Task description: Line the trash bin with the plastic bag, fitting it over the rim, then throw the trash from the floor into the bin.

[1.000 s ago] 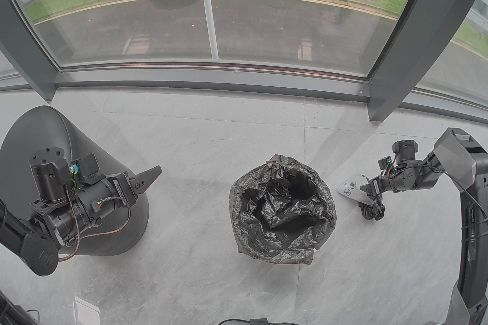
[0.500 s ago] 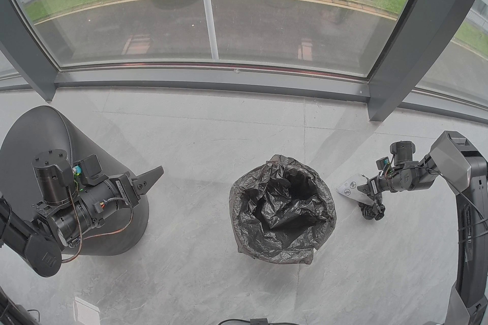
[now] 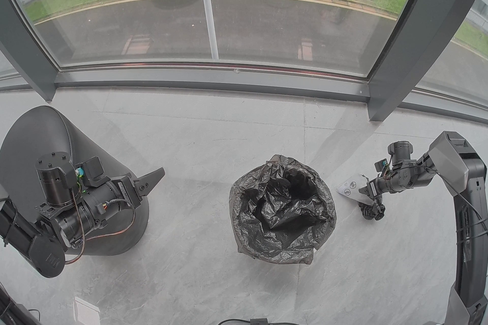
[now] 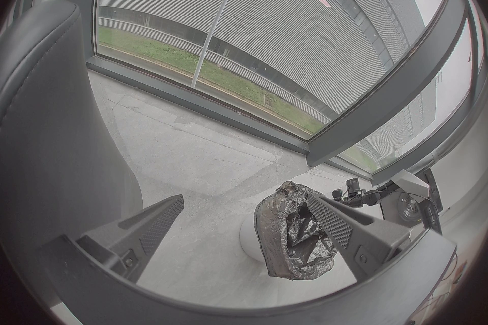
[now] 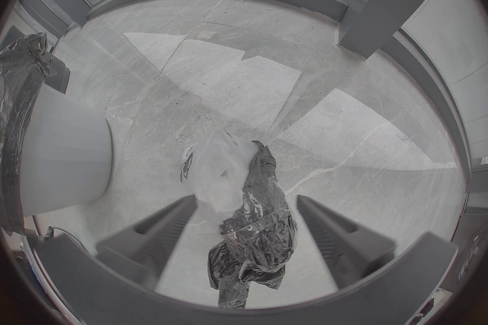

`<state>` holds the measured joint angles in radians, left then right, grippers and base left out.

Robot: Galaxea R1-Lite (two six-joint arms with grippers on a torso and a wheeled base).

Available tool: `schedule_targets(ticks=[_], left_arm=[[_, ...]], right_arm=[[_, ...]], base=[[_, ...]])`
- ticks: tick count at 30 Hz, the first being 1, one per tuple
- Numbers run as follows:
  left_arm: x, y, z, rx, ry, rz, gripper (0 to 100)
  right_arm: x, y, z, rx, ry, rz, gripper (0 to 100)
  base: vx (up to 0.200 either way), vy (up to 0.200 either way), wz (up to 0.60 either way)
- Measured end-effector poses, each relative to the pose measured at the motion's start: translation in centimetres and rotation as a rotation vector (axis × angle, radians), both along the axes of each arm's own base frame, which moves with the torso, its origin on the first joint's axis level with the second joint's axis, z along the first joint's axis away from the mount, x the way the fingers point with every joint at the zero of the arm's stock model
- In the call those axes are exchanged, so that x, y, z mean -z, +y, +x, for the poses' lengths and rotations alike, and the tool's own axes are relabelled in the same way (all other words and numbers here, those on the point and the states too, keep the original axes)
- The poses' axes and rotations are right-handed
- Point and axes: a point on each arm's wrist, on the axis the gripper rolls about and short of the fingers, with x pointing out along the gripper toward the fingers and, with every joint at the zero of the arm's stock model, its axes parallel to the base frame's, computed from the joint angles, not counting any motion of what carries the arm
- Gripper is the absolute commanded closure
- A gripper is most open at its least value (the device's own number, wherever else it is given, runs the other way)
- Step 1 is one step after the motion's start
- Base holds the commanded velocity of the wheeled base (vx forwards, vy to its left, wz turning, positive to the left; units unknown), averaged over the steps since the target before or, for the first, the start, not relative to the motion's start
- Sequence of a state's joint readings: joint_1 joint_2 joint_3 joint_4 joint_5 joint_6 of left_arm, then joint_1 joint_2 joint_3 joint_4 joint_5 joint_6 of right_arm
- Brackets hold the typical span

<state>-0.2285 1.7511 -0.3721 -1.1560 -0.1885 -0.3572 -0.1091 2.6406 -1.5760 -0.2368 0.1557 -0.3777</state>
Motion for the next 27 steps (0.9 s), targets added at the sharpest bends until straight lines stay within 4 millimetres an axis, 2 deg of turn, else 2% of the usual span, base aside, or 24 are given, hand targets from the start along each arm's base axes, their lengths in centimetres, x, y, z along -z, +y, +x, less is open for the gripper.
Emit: schedule_targets(ticks=[17,22,27], left_arm=[[0.0,0.0,0.0,0.000,0.000,-0.001,0],[0.0,0.0,0.0,0.000,-0.003,-0.002,0],[-0.3,0.0,-0.1,0.000,-0.011,-0.004,0]], right_arm=[[-0.2,0.2,0.0,0.019,0.003,0.018,100],[-1.8,0.3,-0.3,0.049,-0.011,0.048,100],[-4.6,0.7,-1.2,0.048,-0.036,0.056,100]], base=[[0.000,0.000,0.00],[0.000,0.000,0.00],[0.000,0.000,0.00]])
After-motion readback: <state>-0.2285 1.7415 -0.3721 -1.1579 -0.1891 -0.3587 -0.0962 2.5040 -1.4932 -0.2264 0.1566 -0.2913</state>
